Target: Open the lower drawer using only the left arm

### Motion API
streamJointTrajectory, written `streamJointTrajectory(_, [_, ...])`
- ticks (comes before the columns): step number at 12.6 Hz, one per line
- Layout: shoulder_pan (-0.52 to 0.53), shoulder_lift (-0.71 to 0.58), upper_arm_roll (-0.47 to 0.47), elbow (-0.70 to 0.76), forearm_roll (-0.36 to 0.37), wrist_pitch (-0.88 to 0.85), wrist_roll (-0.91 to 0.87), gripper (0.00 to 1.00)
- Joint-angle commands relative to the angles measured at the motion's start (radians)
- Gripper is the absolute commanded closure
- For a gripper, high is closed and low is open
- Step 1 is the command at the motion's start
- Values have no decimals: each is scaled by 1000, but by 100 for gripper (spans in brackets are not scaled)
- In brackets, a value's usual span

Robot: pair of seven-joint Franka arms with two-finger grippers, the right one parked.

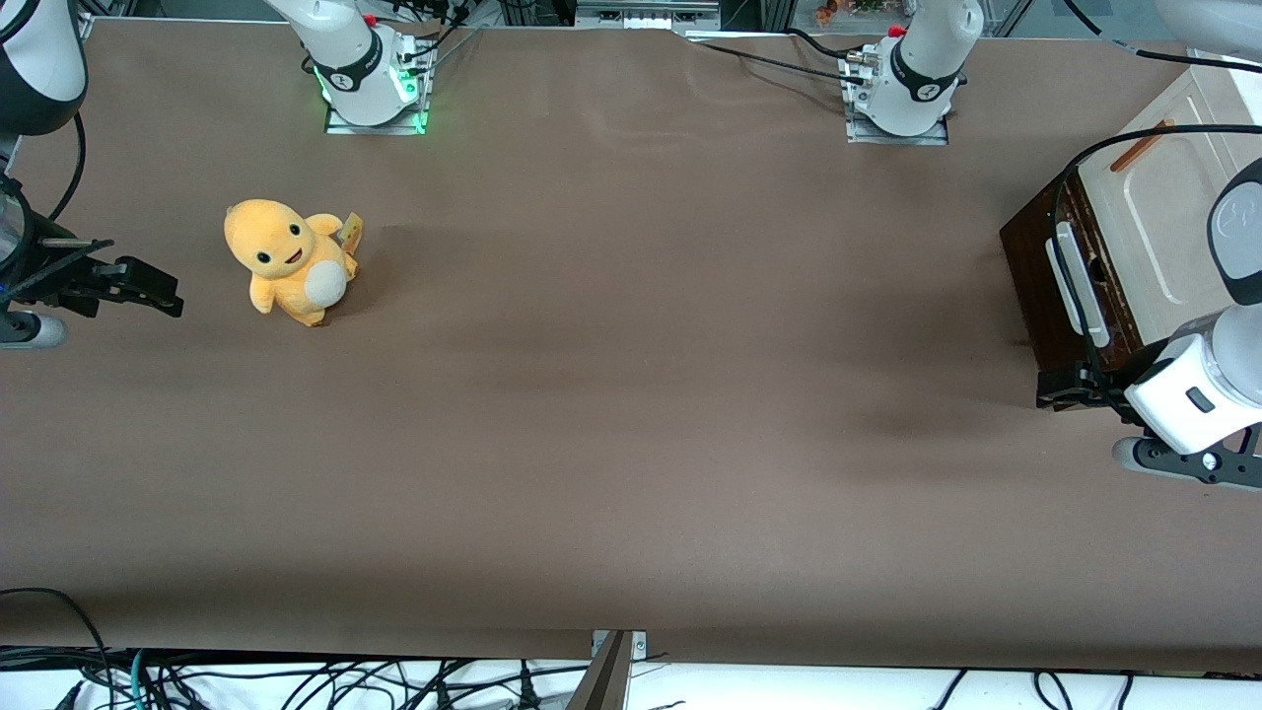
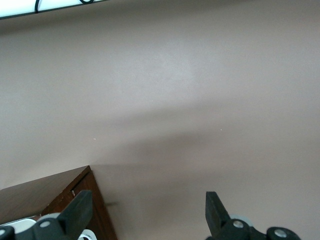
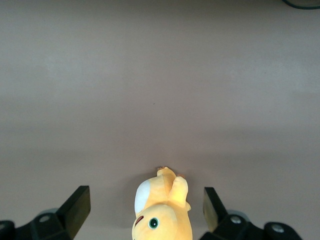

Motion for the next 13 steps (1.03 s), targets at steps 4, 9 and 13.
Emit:
streamJointTrajectory(4, [4,-18,4,-7,-28,-3,11,0])
streamJointTrajectory(9, [2,-17,5,-9,-14,-3,12,0])
streamJointTrajectory(13, [4,-18,4,-9,-15,-3,12,0])
